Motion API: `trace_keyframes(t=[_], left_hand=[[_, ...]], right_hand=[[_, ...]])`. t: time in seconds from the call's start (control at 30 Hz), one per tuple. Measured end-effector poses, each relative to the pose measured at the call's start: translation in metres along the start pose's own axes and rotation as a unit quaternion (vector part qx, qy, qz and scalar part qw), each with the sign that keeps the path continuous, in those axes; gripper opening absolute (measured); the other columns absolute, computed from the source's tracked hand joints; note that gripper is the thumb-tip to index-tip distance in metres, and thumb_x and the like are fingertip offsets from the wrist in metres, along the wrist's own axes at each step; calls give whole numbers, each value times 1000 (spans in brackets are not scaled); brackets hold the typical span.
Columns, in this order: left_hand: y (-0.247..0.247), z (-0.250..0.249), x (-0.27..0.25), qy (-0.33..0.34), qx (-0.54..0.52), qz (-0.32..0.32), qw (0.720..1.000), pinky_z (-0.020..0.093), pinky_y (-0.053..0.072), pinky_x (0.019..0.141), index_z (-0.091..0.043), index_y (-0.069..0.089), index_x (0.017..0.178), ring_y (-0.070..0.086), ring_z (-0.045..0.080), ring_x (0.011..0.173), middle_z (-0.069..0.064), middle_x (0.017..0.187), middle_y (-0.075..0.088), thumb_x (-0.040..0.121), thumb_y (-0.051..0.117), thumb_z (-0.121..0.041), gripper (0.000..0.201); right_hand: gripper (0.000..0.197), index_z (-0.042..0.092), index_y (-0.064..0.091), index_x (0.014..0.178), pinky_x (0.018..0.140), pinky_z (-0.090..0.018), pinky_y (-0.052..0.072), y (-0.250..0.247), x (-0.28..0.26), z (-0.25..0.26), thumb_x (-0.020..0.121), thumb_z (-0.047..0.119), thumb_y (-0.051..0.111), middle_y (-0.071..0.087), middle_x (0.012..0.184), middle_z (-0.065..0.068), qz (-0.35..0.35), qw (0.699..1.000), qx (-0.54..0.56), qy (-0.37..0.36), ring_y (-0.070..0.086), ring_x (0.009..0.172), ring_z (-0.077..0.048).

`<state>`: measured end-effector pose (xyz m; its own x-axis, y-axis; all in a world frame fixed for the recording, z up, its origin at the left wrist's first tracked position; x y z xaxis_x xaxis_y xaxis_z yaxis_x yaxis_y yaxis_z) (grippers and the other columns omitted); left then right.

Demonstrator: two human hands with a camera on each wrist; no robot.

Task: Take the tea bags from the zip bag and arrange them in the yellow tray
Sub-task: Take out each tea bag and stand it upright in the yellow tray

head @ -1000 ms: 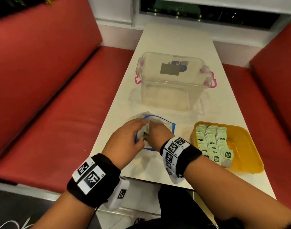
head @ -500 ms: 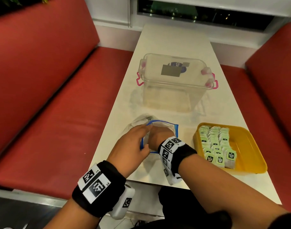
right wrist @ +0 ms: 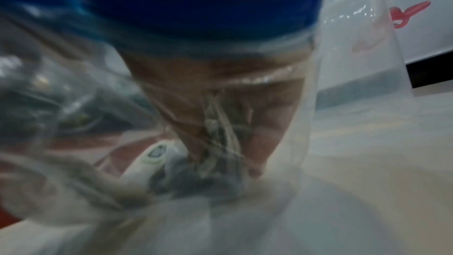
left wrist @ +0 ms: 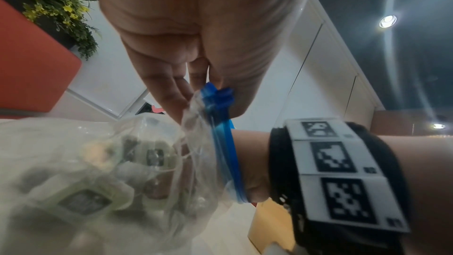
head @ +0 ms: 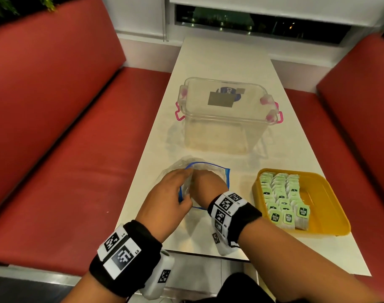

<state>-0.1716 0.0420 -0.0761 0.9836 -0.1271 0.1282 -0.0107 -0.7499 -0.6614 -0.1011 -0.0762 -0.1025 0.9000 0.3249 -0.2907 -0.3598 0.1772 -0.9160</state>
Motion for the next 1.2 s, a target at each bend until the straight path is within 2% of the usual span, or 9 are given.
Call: trace_keyframes(t=[0.27, 0.37, 0.47, 0.67, 0.8, 0.87, 1.0, 1.07, 1.2], left_hand=[[-2, 0, 12, -4, 0, -23, 1000, 9, 37, 83, -19, 53, 134, 54, 9, 95, -8, 128, 54, 81, 62, -2, 56], [0, -1, 15, 1, 7, -36, 999, 11, 39, 83, -18, 54, 133, 55, 9, 97, -8, 127, 55, 84, 60, -4, 51], [4, -5, 16, -10, 13, -36, 999, 20, 43, 86, -17, 54, 133, 57, 15, 103, -6, 130, 54, 86, 59, -5, 49], [14, -17, 13, -27, 63, -38, 997, 26, 44, 85, -28, 57, 128, 58, 15, 93, -5, 140, 45, 92, 57, -16, 38], [16, -41, 10, -14, 144, -109, 983, 35, 39, 96, -28, 66, 111, 45, 26, 118, 1, 137, 46, 94, 54, -32, 21], [20, -61, 14, 27, 119, -152, 981, 27, 36, 92, -25, 65, 105, 44, 19, 114, -2, 126, 49, 96, 47, -40, 25], [51, -101, 32, 30, -109, -114, 987, 21, 48, 81, -24, 57, 106, 57, 0, 100, -9, 109, 56, 98, 42, -46, 28], [75, -124, 42, -60, -283, -18, 957, 37, 55, 85, -20, 55, 109, 65, 14, 99, -3, 109, 64, 98, 40, -46, 32], [118, -152, 56, -195, -552, 137, 799, 48, 56, 86, -14, 54, 128, 68, 24, 99, 13, 122, 65, 97, 39, -53, 52]], right_hand=[[12, 16, 65, 95, 60, -24, 38, -23, -34, -18, 87, 17, 57, 70, 86, -3, -125, 975, 177, -45, 64, 76, -21], [13, 15, 67, 98, 56, -11, 35, -37, -46, -34, 86, 19, 63, 70, 89, -2, -153, 960, 232, -24, 62, 78, -17], [12, 16, 67, 94, 63, -21, 34, -39, -45, -48, 83, 20, 66, 68, 90, 0, -158, 949, 273, -7, 58, 82, -15], [15, 16, 69, 86, 76, -41, 55, -44, -50, -75, 75, 26, 75, 70, 82, -2, -148, 900, 410, 17, 66, 78, -22], [26, 13, 68, 81, 73, -58, 55, -65, -67, -100, 66, 33, 75, 70, 83, -19, -134, 864, 485, -2, 69, 77, -38], [27, 6, 67, 85, 73, -58, 56, -79, -79, -113, 69, 26, 76, 66, 89, -30, -125, 845, 519, -15, 67, 79, -47], [16, -4, 64, 93, 67, -41, 57, -98, -100, -136, 81, 4, 71, 66, 83, -24, -126, 819, 559, -37, 69, 68, -32], [16, 1, 66, 92, 68, -43, 57, -102, -108, -146, 80, 9, 73, 68, 85, -24, -141, 821, 552, -44, 69, 71, -33], [10, 12, 67, 85, 66, -34, 50, -101, -120, -166, 83, 22, 70, 70, 77, -10, -200, 865, 459, -24, 65, 70, -22]])
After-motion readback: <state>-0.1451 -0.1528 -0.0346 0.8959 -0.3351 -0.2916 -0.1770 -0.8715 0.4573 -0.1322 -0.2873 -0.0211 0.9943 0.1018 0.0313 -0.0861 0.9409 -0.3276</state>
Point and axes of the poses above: each hand's wrist, its own x-axis towards the middle knuckle, its own y-axis out of the palm, z = x × y, the point moved 1 cm from there along x, towards the middle knuckle
